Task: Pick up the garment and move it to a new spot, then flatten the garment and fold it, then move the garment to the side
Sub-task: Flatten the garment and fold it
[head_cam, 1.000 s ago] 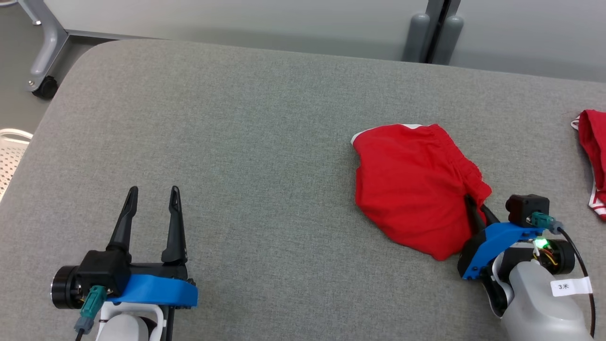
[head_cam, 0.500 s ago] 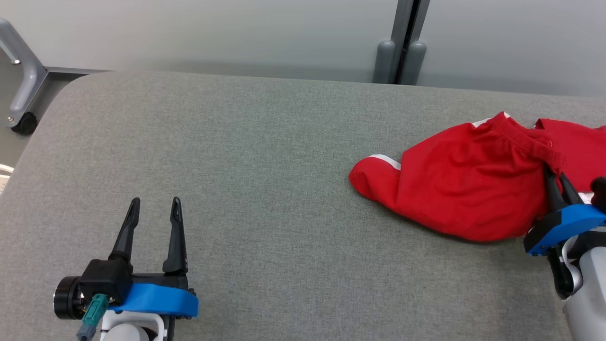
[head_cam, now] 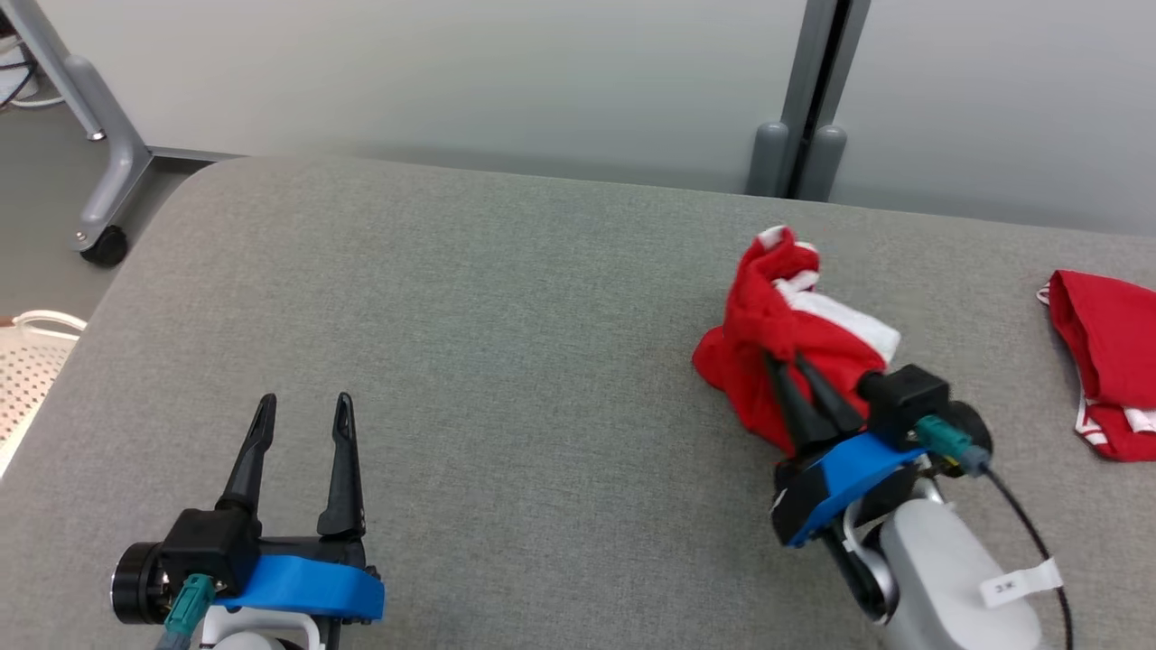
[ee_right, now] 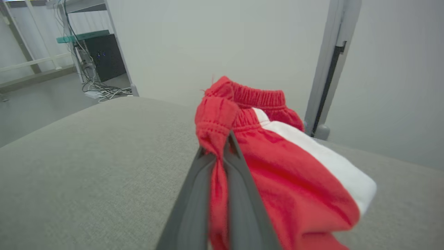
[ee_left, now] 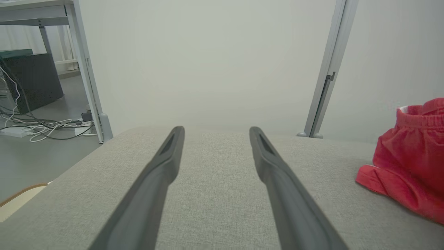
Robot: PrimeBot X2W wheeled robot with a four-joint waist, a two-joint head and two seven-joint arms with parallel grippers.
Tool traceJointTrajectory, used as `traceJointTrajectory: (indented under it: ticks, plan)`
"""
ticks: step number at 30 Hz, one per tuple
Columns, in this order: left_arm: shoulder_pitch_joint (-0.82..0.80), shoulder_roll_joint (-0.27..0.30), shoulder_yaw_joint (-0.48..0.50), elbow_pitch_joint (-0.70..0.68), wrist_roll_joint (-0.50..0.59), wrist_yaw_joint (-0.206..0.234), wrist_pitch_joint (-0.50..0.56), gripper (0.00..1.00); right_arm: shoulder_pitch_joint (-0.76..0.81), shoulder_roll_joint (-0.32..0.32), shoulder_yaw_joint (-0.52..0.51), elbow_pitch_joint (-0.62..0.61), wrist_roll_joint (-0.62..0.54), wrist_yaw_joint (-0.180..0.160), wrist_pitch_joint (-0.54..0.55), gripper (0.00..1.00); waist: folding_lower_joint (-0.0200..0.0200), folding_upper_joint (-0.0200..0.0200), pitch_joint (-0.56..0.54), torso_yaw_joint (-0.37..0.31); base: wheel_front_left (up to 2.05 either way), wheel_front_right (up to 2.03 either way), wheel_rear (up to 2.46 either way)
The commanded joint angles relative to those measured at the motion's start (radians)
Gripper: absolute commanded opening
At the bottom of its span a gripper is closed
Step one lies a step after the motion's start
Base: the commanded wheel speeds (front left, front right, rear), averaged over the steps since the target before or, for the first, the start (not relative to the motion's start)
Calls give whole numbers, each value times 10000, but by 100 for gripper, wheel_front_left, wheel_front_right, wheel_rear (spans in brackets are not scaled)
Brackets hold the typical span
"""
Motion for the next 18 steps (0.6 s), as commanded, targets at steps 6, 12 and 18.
traceJointTrajectory:
  ticks: [6,12,18]
  plan:
    - [-21,-17,-69,24,-183,-64,-20,100,340,431,1800,238,154,2,105,0,1,0,185,547,0,0,0]
    - [-137,-18,-124,52,-272,-20,-20,100,445,463,3587,492,1016,2,-7,0,1,0,306,721,0,0,0]
    - [-156,-20,-72,117,-330,28,-22,100,455,453,5274,517,1988,2,-142,100,1,0,318,598,0,0,0]
